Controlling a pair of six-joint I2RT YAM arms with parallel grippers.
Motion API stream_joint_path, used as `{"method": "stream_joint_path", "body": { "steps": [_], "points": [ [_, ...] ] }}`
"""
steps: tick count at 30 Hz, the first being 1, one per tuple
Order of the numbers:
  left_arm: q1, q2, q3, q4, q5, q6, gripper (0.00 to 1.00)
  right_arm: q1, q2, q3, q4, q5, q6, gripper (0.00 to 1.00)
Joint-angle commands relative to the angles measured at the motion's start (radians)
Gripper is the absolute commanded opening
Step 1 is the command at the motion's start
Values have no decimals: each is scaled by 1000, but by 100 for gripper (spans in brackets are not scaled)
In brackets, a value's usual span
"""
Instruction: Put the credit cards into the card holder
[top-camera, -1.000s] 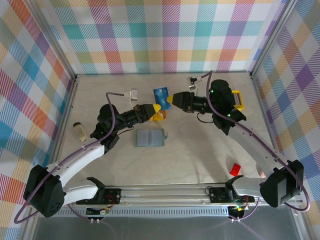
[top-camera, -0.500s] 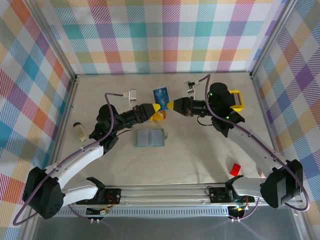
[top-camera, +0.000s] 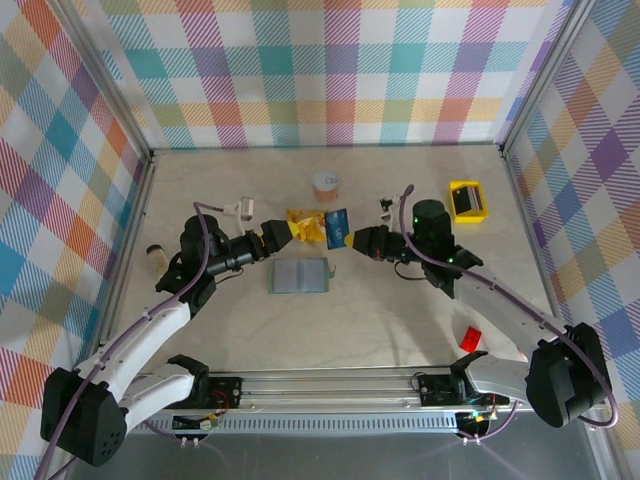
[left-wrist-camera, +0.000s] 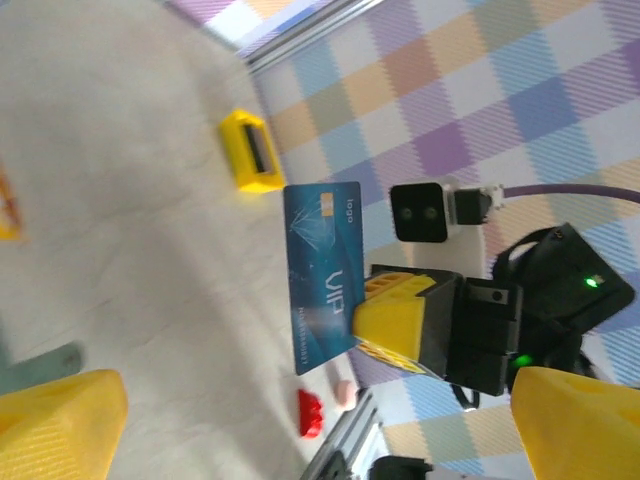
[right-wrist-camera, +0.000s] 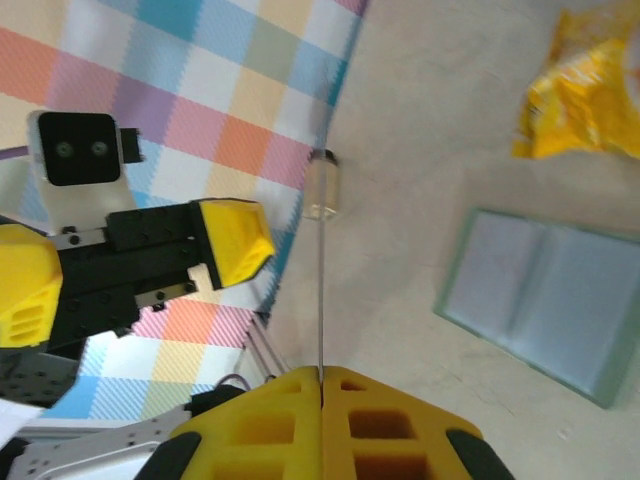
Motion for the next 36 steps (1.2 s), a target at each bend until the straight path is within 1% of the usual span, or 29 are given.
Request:
{"method": "stream_joint_path", "body": {
  "steps": [1,6,8,12,17,20,24,29,33,36],
  "points": [
    [33,-6,-20,-110,48,89,100,23,9,-53,93,50,0,0],
    [75,19,-44,-165,37,154,100,60,34,-122,147,130,17,0],
    [86,34,-55,-173,33,173,100,68,53,-136,167,138,14,0],
    [99,67,-54,-235,-6,220,99,88,101,-133,148,146,12,0],
    [104,113,-57,-266,-20,275,98,136,153,-133,143,211,14,0],
    [104,151,-56,-275,-23,290,94,160,194,-124,164,231,9,0],
    [105,210,-47,-274,-31,290,84,182,246,-123,219,252,52,0],
    [104,231,-44,-283,-67,286,82,248,309,-137,323,304,83,0],
    [103,268,-7,-382,-104,297,79,284,368,-157,422,330,140,0],
    [98,274,1,-409,-119,312,78,303,395,-178,474,368,172,0]
  ]
}}
